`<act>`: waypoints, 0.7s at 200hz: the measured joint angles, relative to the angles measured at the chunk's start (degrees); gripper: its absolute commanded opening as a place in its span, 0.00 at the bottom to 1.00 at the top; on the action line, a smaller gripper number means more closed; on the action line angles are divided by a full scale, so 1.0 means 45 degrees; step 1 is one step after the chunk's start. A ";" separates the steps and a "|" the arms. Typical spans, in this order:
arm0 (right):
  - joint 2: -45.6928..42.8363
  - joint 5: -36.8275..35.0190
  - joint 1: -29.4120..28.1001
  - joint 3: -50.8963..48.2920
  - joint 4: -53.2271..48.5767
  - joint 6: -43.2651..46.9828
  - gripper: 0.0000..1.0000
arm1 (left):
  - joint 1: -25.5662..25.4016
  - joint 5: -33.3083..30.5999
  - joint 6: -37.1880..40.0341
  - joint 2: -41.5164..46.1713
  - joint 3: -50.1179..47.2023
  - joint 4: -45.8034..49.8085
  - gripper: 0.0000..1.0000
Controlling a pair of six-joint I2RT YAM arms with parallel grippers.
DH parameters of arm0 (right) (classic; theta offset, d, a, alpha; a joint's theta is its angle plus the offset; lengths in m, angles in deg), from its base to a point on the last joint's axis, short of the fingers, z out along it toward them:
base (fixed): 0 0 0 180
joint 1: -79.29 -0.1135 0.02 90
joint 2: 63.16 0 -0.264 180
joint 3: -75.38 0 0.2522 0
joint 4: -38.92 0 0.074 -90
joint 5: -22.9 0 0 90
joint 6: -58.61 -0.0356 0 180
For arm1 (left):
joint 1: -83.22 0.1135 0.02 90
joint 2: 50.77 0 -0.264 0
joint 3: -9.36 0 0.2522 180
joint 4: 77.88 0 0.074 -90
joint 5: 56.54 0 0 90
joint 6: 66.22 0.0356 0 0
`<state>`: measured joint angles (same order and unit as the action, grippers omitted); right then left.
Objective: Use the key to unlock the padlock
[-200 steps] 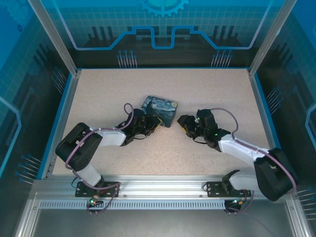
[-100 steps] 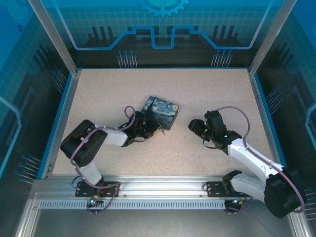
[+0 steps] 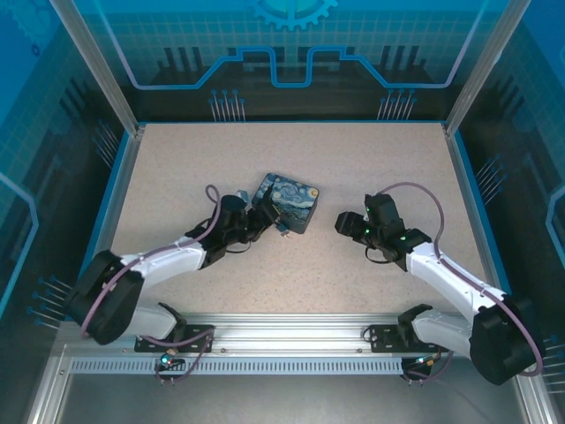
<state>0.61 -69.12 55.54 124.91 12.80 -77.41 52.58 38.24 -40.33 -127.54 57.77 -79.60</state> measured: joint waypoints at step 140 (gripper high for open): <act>0.6664 0.3570 0.0044 0.3759 0.3356 0.0364 1.00 | 0.3978 0.2195 0.3395 -0.3473 0.3842 0.2045 0.81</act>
<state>30.59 -53.06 55.74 141.83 27.90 -75.77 70.48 48.12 -25.06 -143.17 75.06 -70.40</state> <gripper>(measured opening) 0.997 0.807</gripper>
